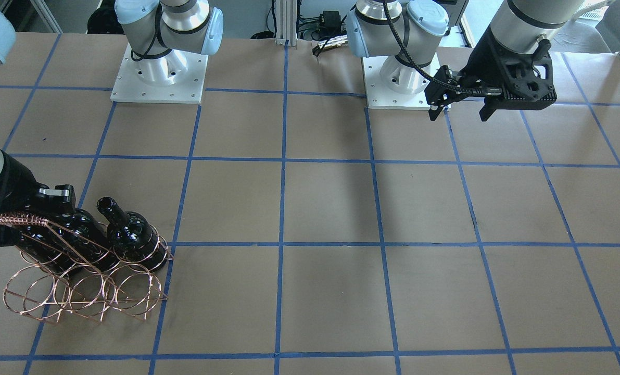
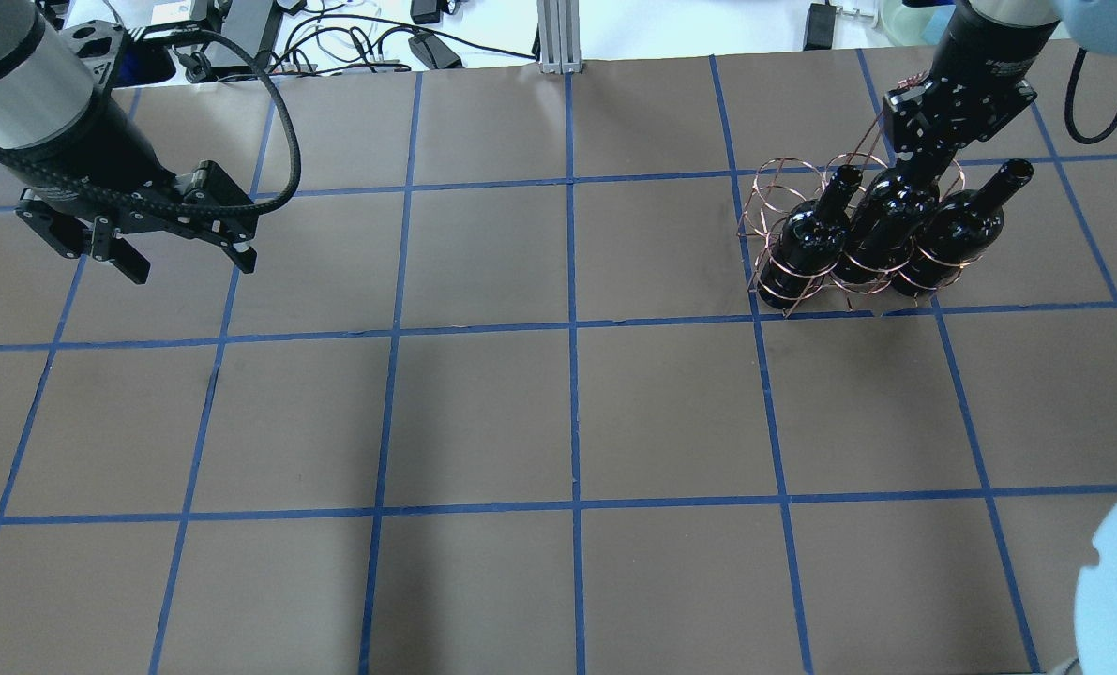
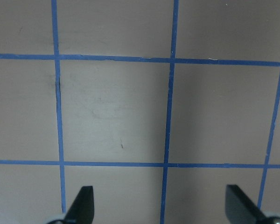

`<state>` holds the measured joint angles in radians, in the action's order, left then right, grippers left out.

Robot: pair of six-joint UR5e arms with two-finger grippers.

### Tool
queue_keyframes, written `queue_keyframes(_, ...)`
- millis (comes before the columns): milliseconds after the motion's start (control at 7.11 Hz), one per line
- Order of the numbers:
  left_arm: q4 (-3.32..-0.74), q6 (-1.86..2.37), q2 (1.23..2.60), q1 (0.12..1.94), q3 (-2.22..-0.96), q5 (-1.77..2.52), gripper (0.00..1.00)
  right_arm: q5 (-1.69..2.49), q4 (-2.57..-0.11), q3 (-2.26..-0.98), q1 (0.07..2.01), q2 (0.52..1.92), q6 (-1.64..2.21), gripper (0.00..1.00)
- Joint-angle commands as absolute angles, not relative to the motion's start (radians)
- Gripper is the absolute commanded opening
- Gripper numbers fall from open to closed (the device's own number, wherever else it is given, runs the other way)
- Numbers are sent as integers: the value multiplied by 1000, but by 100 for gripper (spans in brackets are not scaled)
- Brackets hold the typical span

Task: Place wine into wine basket
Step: 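Open the right gripper and raise it off the bottle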

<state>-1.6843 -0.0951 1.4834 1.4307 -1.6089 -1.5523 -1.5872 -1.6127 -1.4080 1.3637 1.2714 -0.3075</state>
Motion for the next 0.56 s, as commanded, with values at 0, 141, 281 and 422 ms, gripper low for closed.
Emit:
queue_keyframes(0,-1684,-95,1485,1430,-1609,-1552,100,-1582,-1632,-1417,1364,1269,-308,9)
queue_keyframes(141,-1686,-95,1485,1430,-1609,-1552,100,-1580,-1638,-1423,1364,1266,-310,9)
queue_keyframes(281,-1684,-97,1485,1430,-1611,-1552,100,-1580,-1640,-1431,1364,1266,-308,9)
queue_keyframes(422,-1684,-95,1485,1430,-1611,-1552,100,-1580,-1640,-1431,1364,1266,-308,10)
